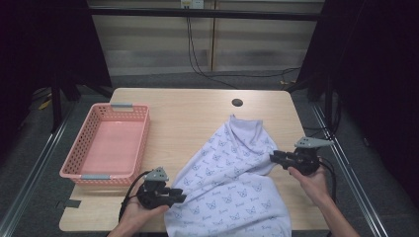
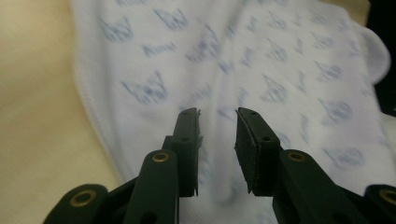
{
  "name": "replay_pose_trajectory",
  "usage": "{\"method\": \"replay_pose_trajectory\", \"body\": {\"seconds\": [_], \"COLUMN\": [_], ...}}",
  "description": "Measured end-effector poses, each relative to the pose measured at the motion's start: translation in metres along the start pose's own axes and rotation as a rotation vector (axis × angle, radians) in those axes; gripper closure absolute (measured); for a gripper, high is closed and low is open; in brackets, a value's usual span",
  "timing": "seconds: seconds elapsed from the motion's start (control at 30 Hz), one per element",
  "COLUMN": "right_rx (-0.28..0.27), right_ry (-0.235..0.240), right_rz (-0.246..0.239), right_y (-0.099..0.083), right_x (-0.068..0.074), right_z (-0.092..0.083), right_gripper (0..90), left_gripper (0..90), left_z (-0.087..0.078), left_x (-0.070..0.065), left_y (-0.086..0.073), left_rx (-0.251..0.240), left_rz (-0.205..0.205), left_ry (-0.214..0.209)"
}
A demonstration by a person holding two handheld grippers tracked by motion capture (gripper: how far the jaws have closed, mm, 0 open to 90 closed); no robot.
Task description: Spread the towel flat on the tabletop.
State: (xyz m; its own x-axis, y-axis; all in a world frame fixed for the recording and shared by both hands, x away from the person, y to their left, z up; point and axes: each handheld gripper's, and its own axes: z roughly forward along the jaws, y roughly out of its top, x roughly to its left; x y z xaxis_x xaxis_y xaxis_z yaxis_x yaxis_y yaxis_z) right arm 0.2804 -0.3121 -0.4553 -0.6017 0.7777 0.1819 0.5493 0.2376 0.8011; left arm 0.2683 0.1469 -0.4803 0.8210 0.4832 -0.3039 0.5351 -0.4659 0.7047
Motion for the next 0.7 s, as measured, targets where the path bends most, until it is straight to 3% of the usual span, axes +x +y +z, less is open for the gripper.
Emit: {"method": "replay_pose_trajectory", "body": {"seconds": [0.03, 0.07, 0.2, 0.27, 0.37, 0.43, 0.5, 0.53, 0.57, 0.7], "right_rx": [0.03, 0.059, 0.116, 0.142, 0.167, 0.181, 0.197, 0.21, 0.208, 0.163], "right_ry": [0.032, 0.055, 0.053, 0.046, 0.053, 0.043, 0.057, 0.034, 0.027, -0.024], "right_rz": [0.0, -0.012, -0.002, -0.006, -0.027, -0.066, -0.082, -0.088, -0.083, -0.026], "right_y": [-0.004, -0.009, -0.019, -0.019, -0.021, -0.025, -0.026, -0.026, -0.028, -0.028], "right_x": [0.003, 0.006, 0.006, 0.004, 0.004, 0.007, 0.01, 0.011, 0.01, -0.002], "right_z": [0.001, 0.004, 0.024, 0.035, 0.045, 0.048, 0.045, 0.043, 0.039, 0.02], "right_gripper": [78.1, 78.2, 62.9, 55.7, 50.8, 54.4, 78.5, 84.9, 86.3, 87.2], "left_gripper": [71.0, 71.3, 68.6, 67.9, 67.8, 67.8, 71.7, 74.6, 77.6, 82.3], "left_z": [0.003, 0.007, 0.027, 0.036, 0.042, 0.044, 0.041, 0.039, 0.036, 0.027], "left_x": [0.005, 0.009, 0.026, 0.032, 0.032, 0.029, 0.027, 0.026, 0.024, 0.017], "left_y": [0.005, 0.01, 0.028, 0.031, 0.029, 0.025, 0.022, 0.021, 0.018, 0.008], "left_rx": [-0.016, -0.032, -0.03, -0.043, -0.003, 0.031, 0.041, 0.051, 0.053, 0.067], "left_rz": [-0.014, -0.018, -0.023, -0.034, -0.008, 0.02, 0.03, 0.04, 0.055, 0.044], "left_ry": [-0.009, 0.009, 0.039, 0.034, 0.042, 0.073, 0.088, 0.099, 0.106, 0.074]}}
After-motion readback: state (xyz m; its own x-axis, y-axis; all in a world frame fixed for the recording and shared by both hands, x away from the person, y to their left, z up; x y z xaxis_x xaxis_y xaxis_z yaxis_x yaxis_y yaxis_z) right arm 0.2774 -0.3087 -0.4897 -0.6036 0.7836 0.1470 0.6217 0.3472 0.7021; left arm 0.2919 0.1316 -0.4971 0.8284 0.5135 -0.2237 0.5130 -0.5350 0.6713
